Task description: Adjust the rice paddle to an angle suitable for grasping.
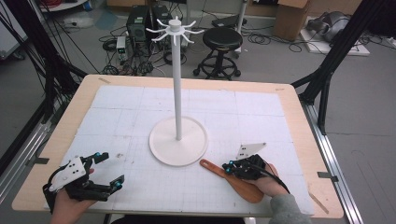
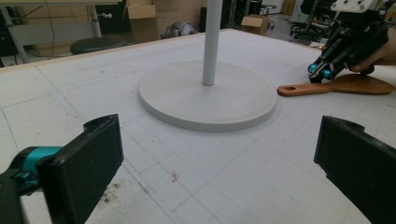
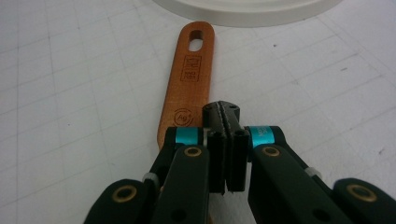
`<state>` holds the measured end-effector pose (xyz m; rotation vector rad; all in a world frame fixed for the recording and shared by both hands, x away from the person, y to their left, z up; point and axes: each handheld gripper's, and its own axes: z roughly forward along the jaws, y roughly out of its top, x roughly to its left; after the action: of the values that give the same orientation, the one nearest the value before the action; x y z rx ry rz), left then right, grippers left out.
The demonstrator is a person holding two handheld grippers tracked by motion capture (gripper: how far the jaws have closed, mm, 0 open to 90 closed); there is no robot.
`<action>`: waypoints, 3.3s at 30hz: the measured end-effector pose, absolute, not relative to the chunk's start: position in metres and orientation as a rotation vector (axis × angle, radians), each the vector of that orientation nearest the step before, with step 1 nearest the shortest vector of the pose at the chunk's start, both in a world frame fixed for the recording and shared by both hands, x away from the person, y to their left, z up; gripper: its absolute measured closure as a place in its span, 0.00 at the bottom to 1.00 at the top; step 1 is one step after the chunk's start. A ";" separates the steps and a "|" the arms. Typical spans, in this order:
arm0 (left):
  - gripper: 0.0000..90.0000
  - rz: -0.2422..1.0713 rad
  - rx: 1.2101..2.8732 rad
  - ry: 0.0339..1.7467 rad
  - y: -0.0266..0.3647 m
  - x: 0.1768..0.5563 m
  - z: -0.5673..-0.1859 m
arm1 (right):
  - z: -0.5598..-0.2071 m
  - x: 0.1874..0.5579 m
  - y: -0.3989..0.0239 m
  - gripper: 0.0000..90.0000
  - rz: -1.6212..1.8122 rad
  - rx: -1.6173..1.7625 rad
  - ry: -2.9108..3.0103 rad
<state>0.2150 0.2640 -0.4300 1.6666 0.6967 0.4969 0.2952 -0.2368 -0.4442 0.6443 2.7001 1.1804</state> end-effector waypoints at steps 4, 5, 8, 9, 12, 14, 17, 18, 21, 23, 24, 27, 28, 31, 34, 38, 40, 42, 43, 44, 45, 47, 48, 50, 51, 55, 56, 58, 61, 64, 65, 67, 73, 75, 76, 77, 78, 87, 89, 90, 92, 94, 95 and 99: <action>0.02 0.496 1.667 0.698 0.264 0.215 -0.430 | -0.444 0.294 -0.234 1.00 1.180 0.617 2.722; 0.02 0.496 1.667 0.698 0.264 0.215 -0.430 | -0.444 0.294 -0.234 1.00 1.180 0.617 2.722; 0.02 0.497 1.667 0.698 0.264 0.215 -0.430 | -0.443 0.294 -0.233 1.00 1.176 0.612 2.723; 0.02 0.497 1.668 0.698 0.264 0.215 -0.430 | -0.443 0.294 -0.233 0.99 1.176 0.619 2.725; 0.02 0.498 1.671 0.696 0.264 0.215 -0.430 | -0.440 0.293 -0.235 0.98 1.186 0.622 2.699; 0.02 0.499 1.672 0.697 0.264 0.215 -0.430 | -0.436 0.292 -0.238 0.93 1.216 0.633 2.665; 0.02 0.494 1.674 0.696 0.263 0.216 -0.430 | -0.431 0.289 -0.240 0.81 1.255 0.660 2.625; 0.02 0.494 1.674 0.696 0.263 0.216 -0.430 | -0.431 0.289 -0.240 0.81 1.255 0.660 2.625; 0.02 0.493 1.669 0.700 0.263 0.216 -0.430 | -0.429 0.286 -0.239 0.58 1.292 0.649 2.623; 0.02 0.497 1.670 0.699 0.264 0.216 -0.430 | -0.431 0.285 -0.237 0.47 1.270 0.655 2.647; 0.02 0.498 1.671 0.699 0.264 0.216 -0.430 | -0.432 0.285 -0.236 0.38 1.261 0.673 2.651; 0.02 0.498 1.672 0.700 0.264 0.216 -0.430 | -0.431 0.285 -0.234 0.26 1.252 0.684 2.669; 0.02 0.500 1.674 0.698 0.264 0.216 -0.430 | -0.430 0.285 -0.233 0.19 1.246 0.675 2.653; 0.02 0.499 1.672 0.699 0.264 0.216 -0.430 | -0.421 0.280 -0.231 0.07 1.243 0.684 2.585; 0.02 0.494 1.670 0.699 0.263 0.217 -0.430 | -0.406 0.275 -0.227 0.00 1.281 0.689 2.513; 0.02 0.495 1.676 0.697 0.262 0.218 -0.431 | -0.404 0.275 -0.223 0.00 1.261 0.662 2.532; 0.02 0.492 1.672 0.699 0.262 0.218 -0.431 | -0.407 0.276 -0.218 0.00 1.209 0.641 2.565; 0.02 0.491 1.674 0.700 0.262 0.218 -0.431 | -0.410 0.277 -0.214 0.00 1.176 0.637 2.588; 0.02 0.491 1.677 0.696 0.262 0.219 -0.431 | -0.410 0.278 -0.212 0.00 1.159 0.649 2.594; 0.02 0.491 1.679 0.694 0.261 0.219 -0.431 | -0.410 0.278 -0.210 0.00 1.145 0.659 2.598; 0.02 0.493 1.677 0.697 0.261 0.220 -0.431 | -0.410 0.279 -0.208 0.00 1.127 0.661 2.608; 0.02 0.489 1.683 0.692 0.260 0.220 -0.431 | -0.409 0.279 -0.206 0.00 1.106 0.661 2.619; 0.02 0.483 1.686 0.687 0.258 0.221 -0.431 | -0.409 0.280 -0.200 0.00 1.060 0.651 2.649; 0.02 0.479 1.689 0.687 0.256 0.222 -0.432 | -0.410 0.280 -0.195 0.02 1.030 0.645 2.674; 0.02 0.479 1.689 0.687 0.256 0.222 -0.432 | -0.410 0.281 -0.193 0.04 1.014 0.642 2.683; 0.02 0.475 1.689 0.685 0.257 0.222 -0.432 | -0.414 0.285 -0.187 0.06 0.988 0.643 2.705; 0.02 0.478 1.683 0.687 0.257 0.222 -0.431 | -0.417 0.289 -0.184 0.08 0.972 0.668 2.725; 0.02 0.479 1.686 0.684 0.257 0.222 -0.431 | -0.420 0.292 -0.181 0.15 0.940 0.672 2.742; 0.02 0.478 1.689 0.685 0.257 0.222 -0.431 | -0.421 0.292 -0.180 0.18 0.912 0.661 2.769; 0.02 0.475 1.688 0.690 0.257 0.222 -0.432 | -0.419 0.293 -0.181 0.26 0.894 0.661 2.780; 0.02 0.475 1.689 0.690 0.257 0.222 -0.432 | -0.418 0.292 -0.182 0.28 0.886 0.687 2.783; 0.02 0.475 1.691 0.688 0.257 0.222 -0.432 | -0.418 0.293 -0.182 0.31 0.876 0.682 2.785; 0.02 0.476 1.694 0.688 0.257 0.222 -0.432 | -0.421 0.293 -0.184 0.47 0.772 0.698 2.846; 0.02 0.475 1.694 0.687 0.257 0.222 -0.432 | -0.421 0.293 -0.183 0.48 0.751 0.699 2.855; 0.02 0.476 1.697 0.689 0.257 0.222 -0.432 | -0.421 0.292 -0.181 0.50 0.712 0.693 2.857; 0.02 0.476 1.698 0.689 0.257 0.222 -0.432 | -0.421 0.292 -0.181 0.51 0.710 0.695 2.859; 0.02 0.476 1.699 0.689 0.258 0.222 -0.432 | -0.420 0.291 -0.181 0.52 0.704 0.692 2.863; 0.02 0.476 1.697 0.690 0.258 0.222 -0.432 | -0.419 0.289 -0.181 0.56 0.667 0.709 2.872; 0.02 0.475 1.699 0.691 0.258 0.222 -0.432 | -0.419 0.288 -0.181 0.59 0.669 0.724 2.873; 0.02 0.476 1.699 0.691 0.258 0.221 -0.432 | -0.419 0.289 -0.183 0.62 0.675 0.753 2.872; 0.02 0.477 1.699 0.692 0.258 0.221 -0.432 | -0.419 0.289 -0.184 0.64 0.683 0.767 2.869; 0.02 0.481 1.700 0.691 0.259 0.221 -0.432 | -0.419 0.289 -0.184 0.66 0.683 0.759 2.868; 0.02 0.481 1.699 0.691 0.259 0.222 -0.432 | -0.418 0.287 -0.184 0.72 0.672 0.743 2.867; 0.02 0.479 1.704 0.691 0.258 0.222 -0.432 | -0.418 0.287 -0.184 0.72 0.671 0.721 2.867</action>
<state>0.2216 0.2581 -0.4324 1.7045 0.6908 0.4787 0.2872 -0.1843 -0.4179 0.7205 2.8669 0.6711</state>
